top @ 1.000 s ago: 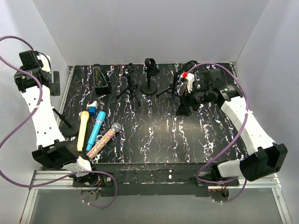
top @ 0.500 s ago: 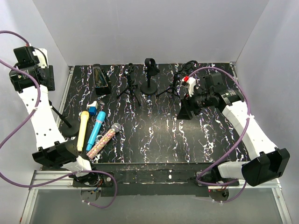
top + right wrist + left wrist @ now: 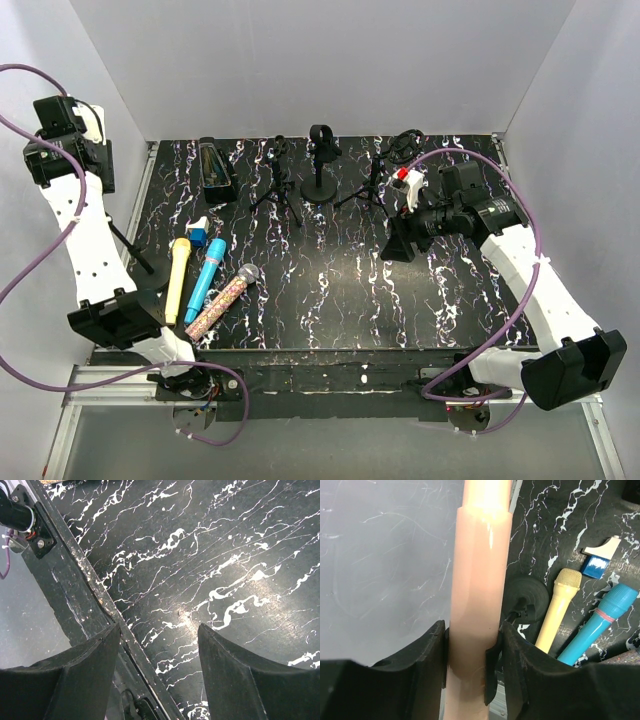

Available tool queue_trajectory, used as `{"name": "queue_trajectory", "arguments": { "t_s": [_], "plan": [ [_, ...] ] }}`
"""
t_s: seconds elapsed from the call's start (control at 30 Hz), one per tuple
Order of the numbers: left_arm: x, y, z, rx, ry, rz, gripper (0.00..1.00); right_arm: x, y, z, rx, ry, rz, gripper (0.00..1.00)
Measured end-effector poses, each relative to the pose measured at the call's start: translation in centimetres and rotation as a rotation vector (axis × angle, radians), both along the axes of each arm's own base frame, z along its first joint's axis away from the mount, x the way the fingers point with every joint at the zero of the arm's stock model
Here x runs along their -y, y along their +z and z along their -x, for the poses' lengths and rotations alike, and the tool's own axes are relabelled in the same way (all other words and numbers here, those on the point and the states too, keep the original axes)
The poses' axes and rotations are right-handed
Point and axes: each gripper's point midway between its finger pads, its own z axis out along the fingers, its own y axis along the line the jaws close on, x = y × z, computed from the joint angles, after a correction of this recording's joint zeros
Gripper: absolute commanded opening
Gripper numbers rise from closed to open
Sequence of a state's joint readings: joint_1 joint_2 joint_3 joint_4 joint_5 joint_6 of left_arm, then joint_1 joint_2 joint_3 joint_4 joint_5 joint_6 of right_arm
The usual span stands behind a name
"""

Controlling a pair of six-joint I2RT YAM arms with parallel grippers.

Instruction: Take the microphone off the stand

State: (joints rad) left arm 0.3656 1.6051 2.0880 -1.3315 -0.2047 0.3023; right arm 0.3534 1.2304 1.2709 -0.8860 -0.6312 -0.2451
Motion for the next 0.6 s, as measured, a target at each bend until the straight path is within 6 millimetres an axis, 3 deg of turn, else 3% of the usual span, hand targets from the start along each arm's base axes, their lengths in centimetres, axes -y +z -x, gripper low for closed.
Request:
{"name": "queue_trajectory", "arguments": {
  "t_s": [0.1, 0.17, 0.3, 0.47, 0.6],
  "plan": [
    [0.0, 0.1, 0.1, 0.001, -0.001, -0.003, 0.15, 0.1, -0.2, 0.2, -0.007, -0.002, 0.002, 0.7],
    [-0.1, 0.2, 0.0, 0.003, -0.007, -0.012, 0.02, 0.1, -0.2, 0.2, -0.008, -0.003, 0.002, 0.7],
    [-0.1, 0.8, 0.1, -0.006, -0.034, -0.024, 0.0, 0.1, -0.2, 0.2, -0.007, -0.003, 0.003, 0.7],
    [0.3, 4.9, -0.7, 0.091, -0.094, -0.057, 0.0, 0.2, -0.4, 0.3, -0.007, 0.001, 0.007, 0.69],
    [1.8, 8.5, -0.9, 0.215, -0.179, -0.065, 0.0, 0.6, -1.0, 0.5, -0.009, 0.005, 0.034, 0.69]
  ]
}}
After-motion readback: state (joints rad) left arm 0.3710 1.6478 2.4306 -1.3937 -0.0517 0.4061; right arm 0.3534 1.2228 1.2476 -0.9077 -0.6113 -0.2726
